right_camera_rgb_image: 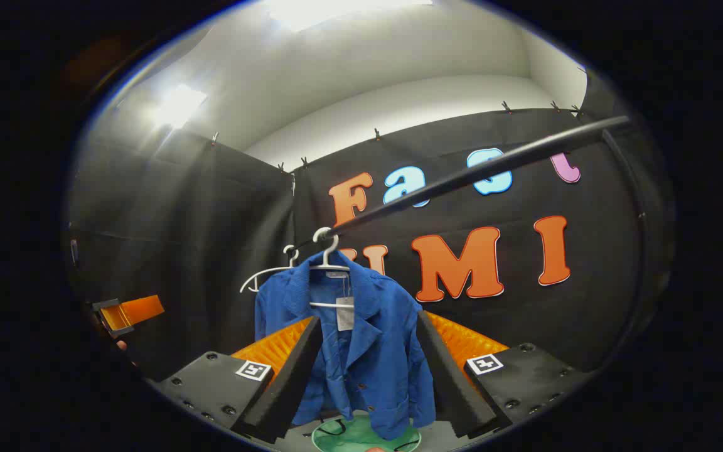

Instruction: Grasp the clothes on the hanger with both hands and then place them into the laundry hamper below.

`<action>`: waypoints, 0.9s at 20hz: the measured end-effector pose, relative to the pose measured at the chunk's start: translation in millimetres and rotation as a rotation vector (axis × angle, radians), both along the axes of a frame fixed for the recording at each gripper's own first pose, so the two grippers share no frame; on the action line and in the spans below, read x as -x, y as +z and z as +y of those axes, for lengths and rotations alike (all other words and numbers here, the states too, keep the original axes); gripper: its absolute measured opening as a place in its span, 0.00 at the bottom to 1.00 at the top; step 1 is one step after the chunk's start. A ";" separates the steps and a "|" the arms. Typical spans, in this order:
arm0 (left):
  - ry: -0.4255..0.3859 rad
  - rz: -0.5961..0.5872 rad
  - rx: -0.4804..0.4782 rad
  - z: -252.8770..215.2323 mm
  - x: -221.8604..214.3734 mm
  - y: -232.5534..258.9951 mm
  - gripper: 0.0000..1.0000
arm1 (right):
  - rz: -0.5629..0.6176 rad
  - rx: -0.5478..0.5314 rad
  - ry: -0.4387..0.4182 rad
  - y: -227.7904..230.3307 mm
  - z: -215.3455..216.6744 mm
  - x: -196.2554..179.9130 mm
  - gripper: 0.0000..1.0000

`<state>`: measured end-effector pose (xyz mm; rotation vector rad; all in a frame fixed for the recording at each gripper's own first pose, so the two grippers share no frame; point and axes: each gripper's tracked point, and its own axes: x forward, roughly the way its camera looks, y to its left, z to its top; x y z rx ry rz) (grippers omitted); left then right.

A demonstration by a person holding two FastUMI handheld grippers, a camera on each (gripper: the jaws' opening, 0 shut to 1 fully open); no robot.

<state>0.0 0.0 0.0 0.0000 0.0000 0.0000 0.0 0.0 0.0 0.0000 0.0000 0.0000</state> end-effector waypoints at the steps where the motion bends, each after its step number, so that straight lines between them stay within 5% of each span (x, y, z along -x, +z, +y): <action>1: 0.010 0.003 0.006 -1.2 -5.4 -11.7 0.95 | 0.015 0.004 -0.016 -10.0 -13.0 -7.1 0.98; 6: 0.069 -0.003 -0.138 5.1 -33.8 -22.4 0.95 | 0.065 -0.039 -0.052 -45.7 -48.7 -25.9 0.98; 18: 0.017 0.052 -0.160 11.2 -73.0 -54.6 0.95 | 0.100 0.001 -0.085 -74.7 -21.9 -41.1 0.98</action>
